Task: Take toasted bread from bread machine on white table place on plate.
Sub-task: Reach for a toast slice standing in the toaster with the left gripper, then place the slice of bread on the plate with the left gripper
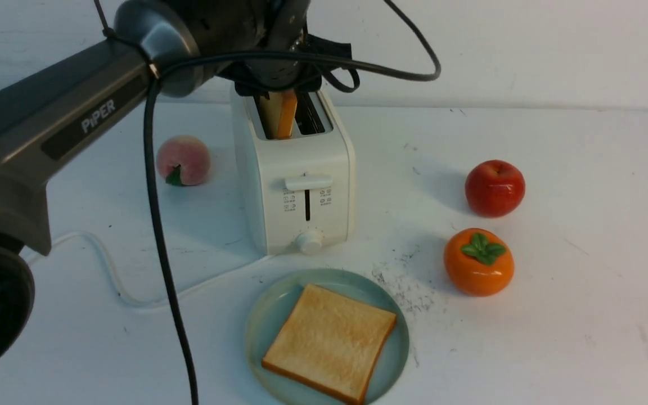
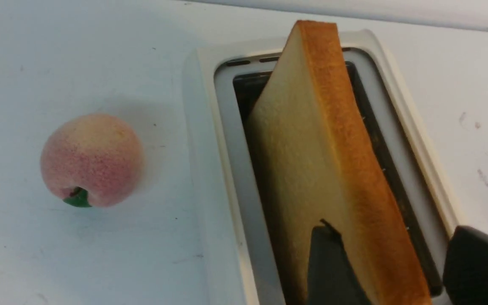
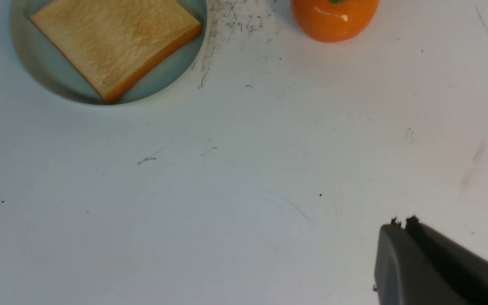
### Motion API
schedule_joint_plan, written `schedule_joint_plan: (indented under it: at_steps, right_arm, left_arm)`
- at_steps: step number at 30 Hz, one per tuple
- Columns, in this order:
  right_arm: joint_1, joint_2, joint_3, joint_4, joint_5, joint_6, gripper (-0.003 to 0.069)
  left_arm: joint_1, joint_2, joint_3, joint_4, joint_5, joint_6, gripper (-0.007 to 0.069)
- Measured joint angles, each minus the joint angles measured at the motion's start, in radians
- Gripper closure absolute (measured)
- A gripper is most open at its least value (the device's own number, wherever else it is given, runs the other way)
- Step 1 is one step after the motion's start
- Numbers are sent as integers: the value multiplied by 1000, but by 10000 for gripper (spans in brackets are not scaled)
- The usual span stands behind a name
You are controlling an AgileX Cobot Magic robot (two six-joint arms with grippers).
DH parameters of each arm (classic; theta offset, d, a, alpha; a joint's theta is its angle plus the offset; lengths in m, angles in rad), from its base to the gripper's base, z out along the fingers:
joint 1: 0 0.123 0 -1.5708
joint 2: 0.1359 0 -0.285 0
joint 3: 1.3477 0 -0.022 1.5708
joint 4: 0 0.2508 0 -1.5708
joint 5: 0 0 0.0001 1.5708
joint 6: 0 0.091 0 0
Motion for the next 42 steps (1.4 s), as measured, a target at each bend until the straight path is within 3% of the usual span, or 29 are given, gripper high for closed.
schedule_joint_plan:
  at_steps: [19, 23, 25, 27, 32, 42]
  right_arm:
    - [0, 0, 0, 5, -1, 0, 644]
    - [0, 0, 0, 5, -1, 0, 640]
    - [0, 0, 0, 5, -1, 0, 637]
    - [0, 0, 0, 5, -1, 0, 636]
    - [0, 0, 0, 6, -1, 0, 636]
    - [0, 0, 0, 6, -7, 0, 625]
  left_arm:
    - [0, 96, 0, 80, -76, -41, 279]
    - [0, 100, 0, 94, -68, -41, 349]
    - [0, 101, 0, 117, -55, -41, 461]
    - [0, 101, 0, 137, -47, -41, 516]
    - [-6, 75, 2, 151, -18, -41, 510]
    - [-177, -385, -4, 159, 8, 13, 510]
